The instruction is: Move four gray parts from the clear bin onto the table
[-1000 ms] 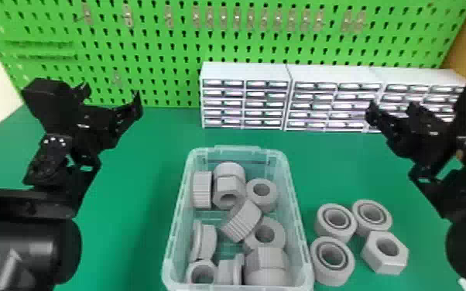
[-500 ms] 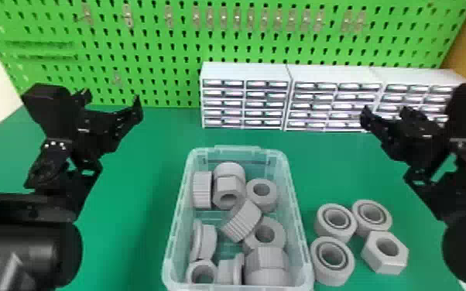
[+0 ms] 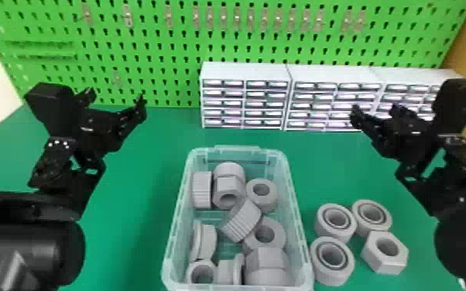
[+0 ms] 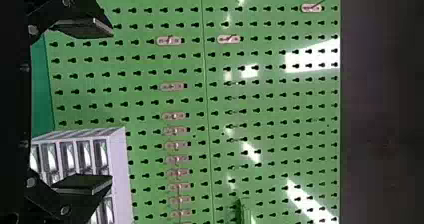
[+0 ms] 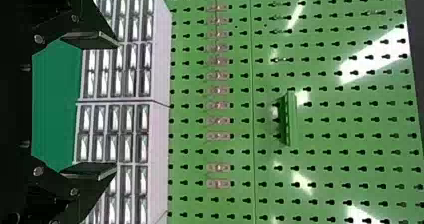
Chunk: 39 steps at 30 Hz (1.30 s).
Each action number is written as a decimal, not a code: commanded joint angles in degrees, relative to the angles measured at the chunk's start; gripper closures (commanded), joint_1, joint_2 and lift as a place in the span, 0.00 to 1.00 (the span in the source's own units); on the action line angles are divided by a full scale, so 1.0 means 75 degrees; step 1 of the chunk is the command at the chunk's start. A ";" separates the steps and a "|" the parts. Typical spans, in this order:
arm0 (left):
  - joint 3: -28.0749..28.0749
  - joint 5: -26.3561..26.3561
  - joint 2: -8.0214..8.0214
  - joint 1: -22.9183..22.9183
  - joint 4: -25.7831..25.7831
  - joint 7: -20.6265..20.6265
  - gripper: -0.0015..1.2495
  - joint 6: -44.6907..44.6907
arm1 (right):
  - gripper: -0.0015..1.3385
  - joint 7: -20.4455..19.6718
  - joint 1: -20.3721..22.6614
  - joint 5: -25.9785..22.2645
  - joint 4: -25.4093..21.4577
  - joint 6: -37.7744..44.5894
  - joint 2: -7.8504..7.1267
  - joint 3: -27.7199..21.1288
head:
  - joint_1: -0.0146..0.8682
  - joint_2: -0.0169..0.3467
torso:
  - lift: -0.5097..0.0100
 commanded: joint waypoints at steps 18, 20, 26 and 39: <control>-0.0123 0.0075 -0.0029 -0.0130 0.0000 0.0088 0.19 0.0000 | 0.30 0.0000 -0.0216 -0.0211 0.0026 0.0002 -0.0005 0.0185 | 0.78 0.14 | 0.89; -0.0158 0.0028 -0.0029 -0.0142 0.0000 0.0088 0.19 0.0000 | 0.30 0.0000 -0.0216 -0.0211 0.0026 -0.0010 0.0006 0.0161 | 0.78 0.14 | 0.89; -0.0193 -0.0007 -0.0029 -0.0165 0.0000 0.0088 0.19 0.0000 | 0.30 0.0000 -0.0216 -0.0223 0.0026 -0.0010 -0.0017 0.0185 | 0.78 0.14 | 0.89; -0.0205 0.0005 -0.0029 -0.0153 0.0011 0.0088 0.19 0.0000 | 0.30 0.0000 -0.0380 -0.0223 0.0026 -0.0010 -0.0111 0.0279 | 0.78 0.14 | 0.89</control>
